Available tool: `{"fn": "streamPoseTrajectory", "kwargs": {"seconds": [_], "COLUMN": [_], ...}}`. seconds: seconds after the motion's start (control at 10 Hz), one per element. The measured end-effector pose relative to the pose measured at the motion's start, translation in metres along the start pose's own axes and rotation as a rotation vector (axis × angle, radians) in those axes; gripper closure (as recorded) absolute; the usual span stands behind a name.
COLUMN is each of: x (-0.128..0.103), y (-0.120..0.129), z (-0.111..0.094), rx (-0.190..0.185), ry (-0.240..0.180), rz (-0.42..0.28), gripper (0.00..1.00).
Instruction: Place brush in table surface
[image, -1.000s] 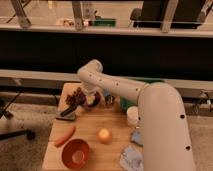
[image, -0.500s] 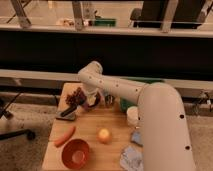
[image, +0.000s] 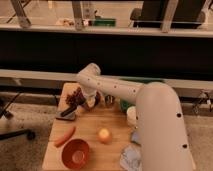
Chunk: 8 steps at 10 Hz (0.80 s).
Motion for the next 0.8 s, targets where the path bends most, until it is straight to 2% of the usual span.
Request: {"fn": "streamPoseTrajectory", "kwargs": {"seconds": [0.2,0.5,0.6,0.8], "x": [-0.0010,-0.0013,-0.0015,-0.0029], "y": [0.0001,-0.0008,-0.0008,-0.0018], "z": [0.0030,0.0037,0.0037,-0.0001], "rx": [-0.003,-0.003,-0.004,-0.001], "ry": [0.003,0.002,0.001,-0.005], "rz": [-0.005,-0.011,-0.011,-0.013], "gripper": [0.69,0.96,1.00,1.00]}}
